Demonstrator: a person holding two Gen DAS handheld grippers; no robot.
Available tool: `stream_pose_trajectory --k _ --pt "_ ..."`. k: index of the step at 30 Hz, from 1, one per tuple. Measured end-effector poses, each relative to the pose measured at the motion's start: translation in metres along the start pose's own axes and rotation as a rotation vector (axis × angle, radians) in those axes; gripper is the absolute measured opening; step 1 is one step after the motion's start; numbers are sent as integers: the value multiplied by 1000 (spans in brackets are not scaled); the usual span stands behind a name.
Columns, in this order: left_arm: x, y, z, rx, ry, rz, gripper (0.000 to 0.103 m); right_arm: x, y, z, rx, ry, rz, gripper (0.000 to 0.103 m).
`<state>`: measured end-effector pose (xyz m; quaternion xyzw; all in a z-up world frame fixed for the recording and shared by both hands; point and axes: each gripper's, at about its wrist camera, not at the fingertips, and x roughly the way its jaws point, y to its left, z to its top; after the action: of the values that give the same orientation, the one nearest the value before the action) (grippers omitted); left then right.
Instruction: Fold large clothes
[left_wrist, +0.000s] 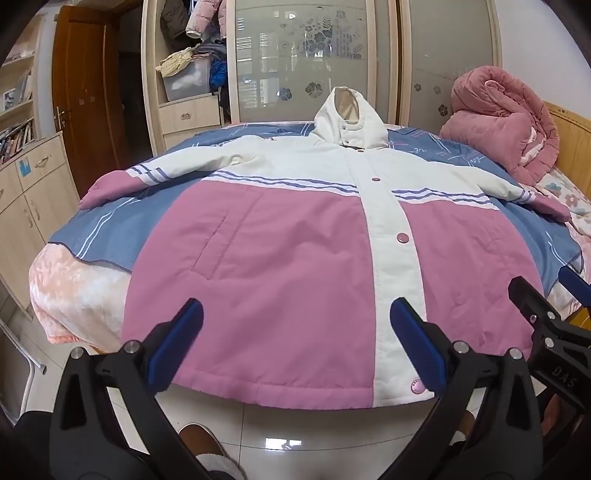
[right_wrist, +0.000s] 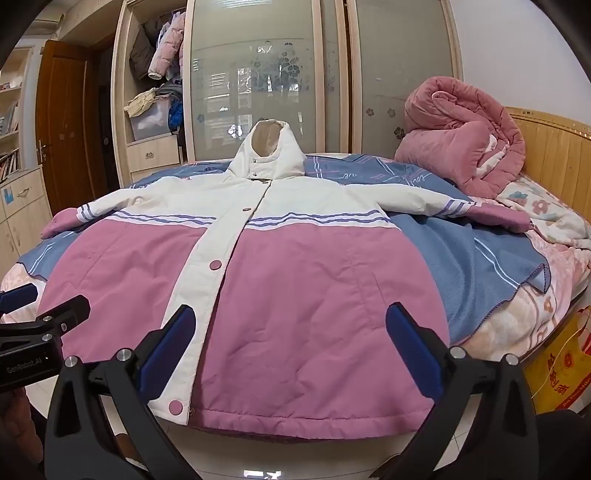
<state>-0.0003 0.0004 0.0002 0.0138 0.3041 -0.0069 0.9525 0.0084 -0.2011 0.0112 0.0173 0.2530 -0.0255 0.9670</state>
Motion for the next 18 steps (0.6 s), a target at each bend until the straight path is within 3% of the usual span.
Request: stream_pose_trajectory --k 18 --pt "-3 0 2 13 -8 4 101 3 -1 1 5 1 1 102"
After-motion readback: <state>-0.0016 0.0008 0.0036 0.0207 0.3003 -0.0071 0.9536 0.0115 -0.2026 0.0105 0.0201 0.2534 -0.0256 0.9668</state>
